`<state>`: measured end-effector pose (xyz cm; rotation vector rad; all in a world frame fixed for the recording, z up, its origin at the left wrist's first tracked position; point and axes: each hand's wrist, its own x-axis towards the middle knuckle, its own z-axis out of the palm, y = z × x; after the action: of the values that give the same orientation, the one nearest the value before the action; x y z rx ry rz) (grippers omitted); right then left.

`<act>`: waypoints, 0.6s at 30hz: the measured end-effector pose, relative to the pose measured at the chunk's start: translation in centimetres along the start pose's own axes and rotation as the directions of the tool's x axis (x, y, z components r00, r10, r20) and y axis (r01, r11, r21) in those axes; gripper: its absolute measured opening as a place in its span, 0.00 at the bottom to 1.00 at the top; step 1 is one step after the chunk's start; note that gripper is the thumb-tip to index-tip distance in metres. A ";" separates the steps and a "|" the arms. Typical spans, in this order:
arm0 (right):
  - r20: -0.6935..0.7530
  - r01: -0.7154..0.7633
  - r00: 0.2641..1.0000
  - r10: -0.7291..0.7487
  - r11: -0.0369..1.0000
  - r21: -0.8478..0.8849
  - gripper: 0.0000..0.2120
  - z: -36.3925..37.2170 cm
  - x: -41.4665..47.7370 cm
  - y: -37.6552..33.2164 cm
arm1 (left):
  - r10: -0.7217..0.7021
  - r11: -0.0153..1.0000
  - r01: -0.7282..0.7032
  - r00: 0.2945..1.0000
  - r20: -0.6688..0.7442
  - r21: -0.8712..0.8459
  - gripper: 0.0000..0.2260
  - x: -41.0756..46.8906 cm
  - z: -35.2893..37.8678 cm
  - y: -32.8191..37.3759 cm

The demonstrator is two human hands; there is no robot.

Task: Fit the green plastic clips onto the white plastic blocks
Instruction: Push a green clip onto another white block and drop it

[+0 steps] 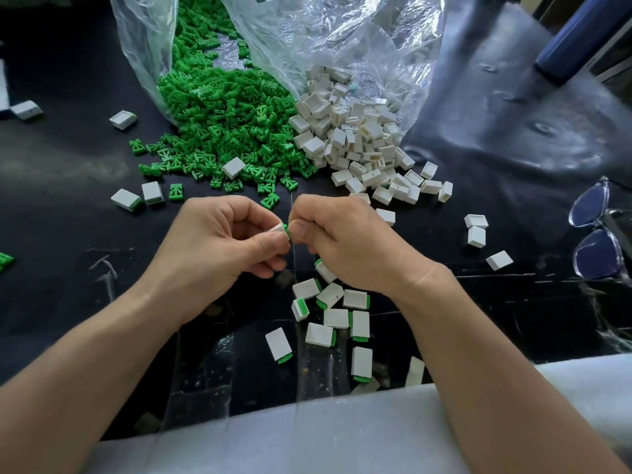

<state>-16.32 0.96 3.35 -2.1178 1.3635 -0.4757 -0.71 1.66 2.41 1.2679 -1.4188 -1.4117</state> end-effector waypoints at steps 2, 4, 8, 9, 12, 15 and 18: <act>0.030 0.031 0.999 -0.028 0.996 -0.088 0.08 -0.1 -0.1 -0.1 | 0.015 0.998 -0.016 1.000 0.015 0.053 0.03 -0.1 0.0 -0.2; 0.059 0.056 0.997 -0.047 0.984 -0.169 0.07 -0.1 -0.2 -0.2 | 0.028 0.994 -0.030 0.999 0.019 0.101 0.03 -0.1 0.0 -0.3; 0.073 0.088 0.995 -0.074 0.976 -0.199 0.07 -0.3 -0.3 -0.4 | 0.057 0.988 -0.062 0.998 0.036 0.140 0.04 -0.1 -0.1 -0.4; 0.090 0.093 0.993 -0.075 0.972 -0.216 0.07 -0.3 -0.3 -0.4 | 0.066 0.984 -0.072 0.997 0.042 0.163 0.05 -0.2 -0.1 -0.5; 0.138 0.132 0.986 -0.090 0.935 -0.328 0.07 0.0 -0.3 -0.3 | 0.090 0.962 -0.104 0.994 0.064 0.253 0.06 -0.3 -0.1 -0.7; -0.031 0.112 0.993 -0.117 0.986 -0.127 0.07 0.1 -0.4 -0.2 | 0.107 0.991 -0.108 0.994 0.023 0.082 0.04 -0.2 -0.1 -0.2; -0.231 0.049 0.973 0.010 0.968 0.247 0.10 0.1 -0.3 -0.2 | 0.106 0.990 -0.109 0.994 -0.033 -0.094 0.10 0.0 -0.1 0.3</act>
<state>-16.20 1.30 3.44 -1.9141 1.3275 -0.8794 -0.65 1.56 2.68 1.1298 -1.3633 -1.3677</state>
